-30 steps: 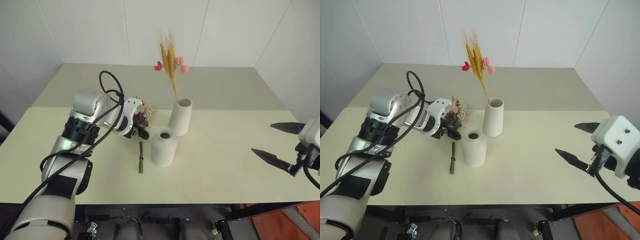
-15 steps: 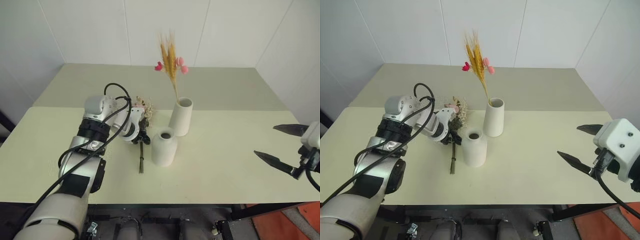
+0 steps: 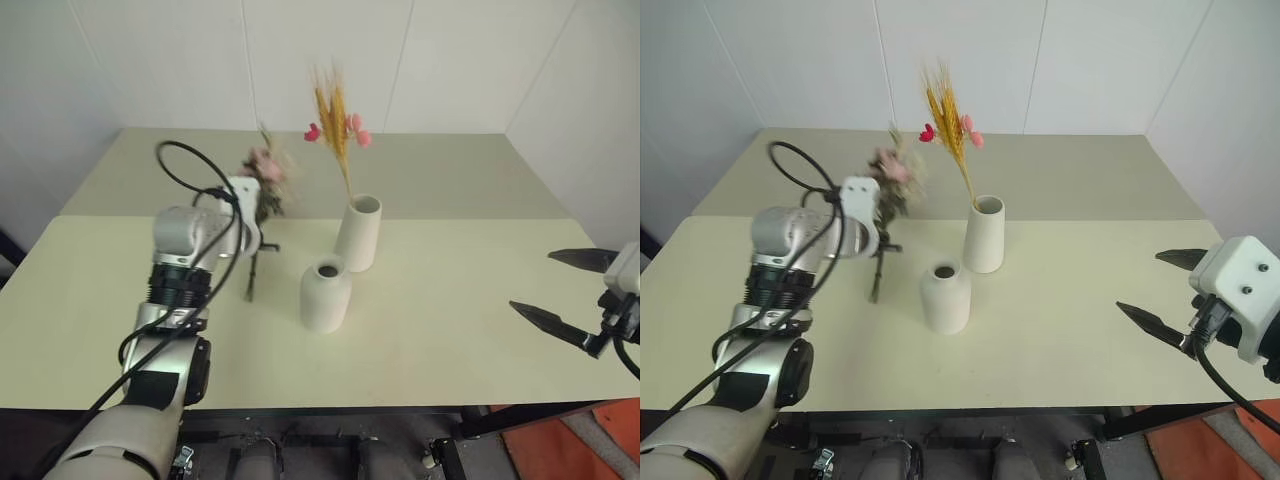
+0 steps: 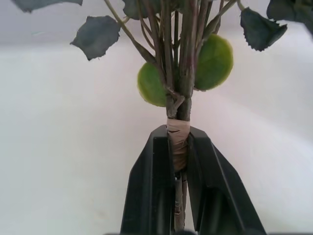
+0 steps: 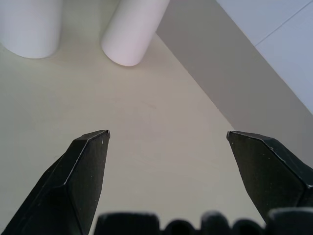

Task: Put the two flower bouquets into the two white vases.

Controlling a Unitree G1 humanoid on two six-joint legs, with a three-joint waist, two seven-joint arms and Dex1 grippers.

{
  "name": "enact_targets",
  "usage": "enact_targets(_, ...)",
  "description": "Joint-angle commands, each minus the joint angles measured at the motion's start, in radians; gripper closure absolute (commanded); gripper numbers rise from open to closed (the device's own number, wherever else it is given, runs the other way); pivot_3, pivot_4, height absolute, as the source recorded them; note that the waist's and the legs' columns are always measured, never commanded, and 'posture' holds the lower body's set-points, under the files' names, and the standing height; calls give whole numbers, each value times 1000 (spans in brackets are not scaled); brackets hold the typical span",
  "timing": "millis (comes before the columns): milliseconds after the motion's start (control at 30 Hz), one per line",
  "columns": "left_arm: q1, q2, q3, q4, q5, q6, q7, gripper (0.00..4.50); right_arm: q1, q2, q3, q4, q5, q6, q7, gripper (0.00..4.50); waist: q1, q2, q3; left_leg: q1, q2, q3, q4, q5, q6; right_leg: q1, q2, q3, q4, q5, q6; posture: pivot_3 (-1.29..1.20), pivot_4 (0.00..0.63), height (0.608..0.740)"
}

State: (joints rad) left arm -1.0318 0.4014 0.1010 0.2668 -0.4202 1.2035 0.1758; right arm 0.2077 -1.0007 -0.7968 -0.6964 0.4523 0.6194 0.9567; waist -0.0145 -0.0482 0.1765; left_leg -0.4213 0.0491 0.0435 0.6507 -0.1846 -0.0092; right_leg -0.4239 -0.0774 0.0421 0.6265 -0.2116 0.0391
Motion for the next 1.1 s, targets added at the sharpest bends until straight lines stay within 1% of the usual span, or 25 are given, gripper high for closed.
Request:
enact_targets(33, -50, 3, 87, -76, 35, -187, -15, 4384, -8, -3, -28, -2, -6, -22, -1, 0, 4, 0, 0, 0, 0, 0, 0, 0, 0, 0, 0, 0, 0, 0, 0, 0, 150, 740)
enact_targets(67, -60, -11, 145, -107, -30, -237, -86, 4384, -12, -5, -21, 2, -8, -24, -3, 0, 9, 0, 0, 0, 0, 0, 0, 0, 0, 0, 0, 0, 0, 0, 0, 0, 150, 740)
enact_targets(100, -55, -11, 185, -161, -118, -254, -203, 4384, -16, -8, -15, 6, -9, -26, -4, 0, 13, 0, 0, -1, 0, 0, 0, 0, 0, 0, 0, -1, -1, 0, 0, 0, 150, 740)
enact_targets(133, -48, -10, 206, -197, -176, -259, -289, 4384, -19, -10, -11, 10, -10, -28, -4, 0, 17, 0, 0, -2, 0, 0, 1, 0, 0, 0, 0, -1, -1, 0, 0, 0, 150, 740)
enact_targets(167, -35, -33, 253, -241, -256, -283, -361, 4384, -23, -13, -11, 14, -6, -28, 0, 0, 20, 0, 0, -3, 0, 0, 1, 0, 0, 0, -1, -2, -1, 0, 0, 0, 150, 740)
enact_targets(267, -9, -86, 339, -311, -435, -302, -489, 4384, -32, -19, -31, 16, 31, -8, 21, 0, 25, 0, 0, -3, 0, 1, 1, 0, 0, 0, -1, -2, -2, 0, 0, 0, 150, 740)
enact_targets(367, 24, -102, 346, -341, -554, -314, -643, 4384, -43, -4, -103, 3, 166, 38, 81, 0, 23, 1, 0, -1, 0, 0, 1, 0, 0, 1, 0, -1, -1, 0, 0, 0, 150, 740)
enact_targets(433, 43, -101, 329, -339, -589, -328, -718, 4384, -32, 0, -137, -11, 209, 51, 101, 0, 21, 1, 0, 1, 0, 0, 1, 0, 0, 3, 0, -1, 0, 0, 0, 0, 150, 740)
enact_targets(533, 60, -96, 284, -303, -594, -361, -836, 4384, 6, 3, -170, -30, 222, 38, 132, 0, 20, 1, 0, 2, 0, 0, 2, 0, 0, 4, 0, -1, 0, -3, 6, 0, 150, 740)
enact_targets(733, 66, -85, 179, -188, -507, -452, -1018, 4384, 66, 14, -234, -59, 242, 55, 138, 0, 23, 1, 0, 1, 0, -1, 3, 0, 0, 4, 0, -1, 0, -4, 7, 0, 150, 740)
enact_targets(867, 66, -76, 132, -145, -492, -462, -1110, 4384, 115, 28, -286, -83, 250, 70, 135, 0, 23, 1, 0, 0, 0, -1, 3, 0, 0, 3, 0, -1, 0, -4, 7, 0, 150, 740)
enact_targets(967, 87, -66, 88, -147, -449, -503, -1176, 4384, 151, 40, -328, -97, 249, 74, 137, 0, 21, 1, 0, 0, 0, -1, 3, 0, 0, 3, 0, -1, -1, -4, 7, 0, 150, 740)
enact_targets(1100, 99, -57, 61, -136, -416, -529, -1215, 4384, 183, 47, -360, -109, 256, 77, 132, 0, 21, 1, 0, 0, 0, -1, 4, 0, 0, 3, 0, -1, 0, -4, 7, 0, 150, 740)
